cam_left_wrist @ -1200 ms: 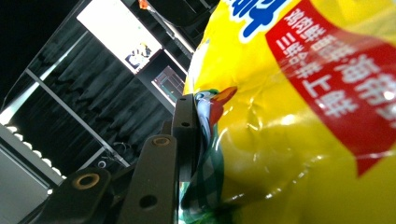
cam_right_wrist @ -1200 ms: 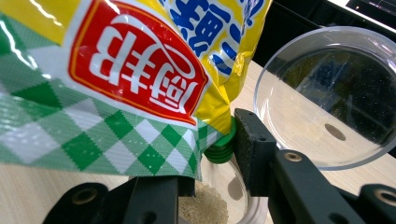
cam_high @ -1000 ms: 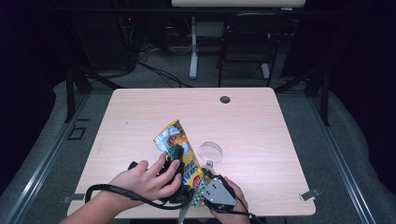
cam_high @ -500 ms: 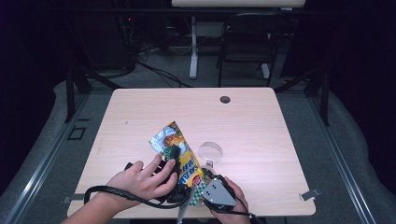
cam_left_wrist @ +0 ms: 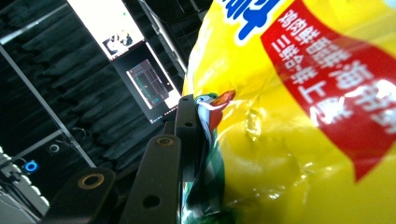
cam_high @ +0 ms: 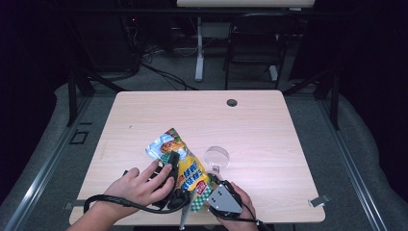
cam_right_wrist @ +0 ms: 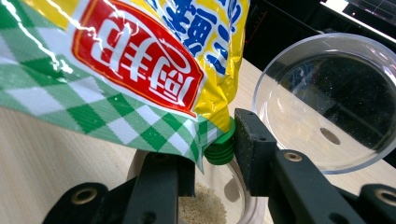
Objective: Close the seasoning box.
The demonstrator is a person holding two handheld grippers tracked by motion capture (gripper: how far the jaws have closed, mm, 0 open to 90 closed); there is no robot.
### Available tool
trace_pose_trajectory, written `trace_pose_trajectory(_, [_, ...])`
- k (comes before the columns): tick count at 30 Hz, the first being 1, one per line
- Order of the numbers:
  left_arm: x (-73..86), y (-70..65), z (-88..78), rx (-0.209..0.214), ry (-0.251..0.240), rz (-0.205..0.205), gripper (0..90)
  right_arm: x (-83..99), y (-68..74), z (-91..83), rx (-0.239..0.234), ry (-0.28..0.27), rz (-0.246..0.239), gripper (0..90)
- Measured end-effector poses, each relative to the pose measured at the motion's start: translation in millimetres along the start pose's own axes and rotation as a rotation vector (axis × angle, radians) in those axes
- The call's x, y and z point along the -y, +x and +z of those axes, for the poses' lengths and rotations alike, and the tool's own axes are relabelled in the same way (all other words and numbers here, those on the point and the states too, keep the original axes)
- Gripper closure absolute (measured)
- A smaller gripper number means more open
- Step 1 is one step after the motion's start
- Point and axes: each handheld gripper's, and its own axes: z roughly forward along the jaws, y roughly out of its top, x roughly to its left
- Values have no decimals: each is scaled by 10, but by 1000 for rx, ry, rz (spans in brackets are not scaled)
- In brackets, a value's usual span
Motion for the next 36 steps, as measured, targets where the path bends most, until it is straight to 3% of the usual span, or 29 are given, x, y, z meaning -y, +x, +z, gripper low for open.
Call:
trace_pose_trajectory(7, [23,-40,7,11,-3,-45,758,-4,1,-5,0,-3,0,703])
trace_pose_trajectory(11, [36,-44,8,18,-2,-43,759,-6,6,-7,-1,1,-4,703])
trace_pose_trajectory(21, [78,-128,23,54,-7,-131,759,-12,21,-6,-2,-4,-16,703])
trace_pose_trajectory(25, [83,-144,33,52,-17,-139,760,-13,22,-5,-2,-3,-24,703])
trace_pose_trajectory(27, [84,-171,42,79,-15,-167,761,-11,23,-2,-2,1,-24,703])
trace_pose_trajectory(35, [92,-231,64,87,-25,-208,771,-8,19,1,-1,4,-25,702])
trace_pose_trajectory(36, [96,-253,69,103,-28,-224,773,-7,21,3,-1,4,-30,701])
